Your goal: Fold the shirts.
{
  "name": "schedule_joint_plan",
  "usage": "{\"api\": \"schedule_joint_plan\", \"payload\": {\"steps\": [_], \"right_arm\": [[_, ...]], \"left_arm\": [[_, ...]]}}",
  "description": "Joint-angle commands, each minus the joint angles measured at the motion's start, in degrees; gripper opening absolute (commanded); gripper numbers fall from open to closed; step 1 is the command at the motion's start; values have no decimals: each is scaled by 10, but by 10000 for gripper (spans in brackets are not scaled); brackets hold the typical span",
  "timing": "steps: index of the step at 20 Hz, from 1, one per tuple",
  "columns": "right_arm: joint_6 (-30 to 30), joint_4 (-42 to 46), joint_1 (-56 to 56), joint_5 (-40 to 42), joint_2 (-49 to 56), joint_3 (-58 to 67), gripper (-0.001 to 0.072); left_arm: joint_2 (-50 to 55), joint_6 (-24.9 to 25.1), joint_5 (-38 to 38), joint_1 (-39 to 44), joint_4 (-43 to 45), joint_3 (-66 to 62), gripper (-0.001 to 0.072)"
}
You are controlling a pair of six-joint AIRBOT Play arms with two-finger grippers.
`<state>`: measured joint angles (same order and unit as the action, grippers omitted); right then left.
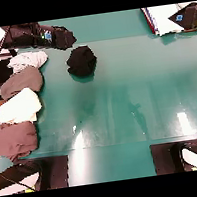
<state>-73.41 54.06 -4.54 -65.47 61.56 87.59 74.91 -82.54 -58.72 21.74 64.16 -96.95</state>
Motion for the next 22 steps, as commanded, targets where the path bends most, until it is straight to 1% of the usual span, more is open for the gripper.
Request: {"api": "schedule_joint_plan", "payload": {"steps": [1,14,16,17,18,19,20,21,22], "right_arm": [[0,0,0,0,0,0,19],[0,-1,0,8,2,-4,19],[0,-1,0,39,2,-4,19],[0,-4,0,54,2,-4,19],[0,-6,0,56,1,-3,19],[0,-6,0,55,0,-3,19],[0,-6,0,55,0,-1,19],[0,-6,0,56,0,1,19],[0,-6,0,61,0,0,19]], "left_arm": [[0,0,0,0,0,0,23],[0,0,39,0,-4,1,22],[2,6,75,0,14,1,25],[7,4,93,0,50,1,264],[14,-16,105,0,90,3,580],[30,-50,108,-2,139,3,621],[51,-74,105,-7,173,3,621],[80,-88,101,-15,182,3,621],[110,-90,102,-24,177,3,621]]}}
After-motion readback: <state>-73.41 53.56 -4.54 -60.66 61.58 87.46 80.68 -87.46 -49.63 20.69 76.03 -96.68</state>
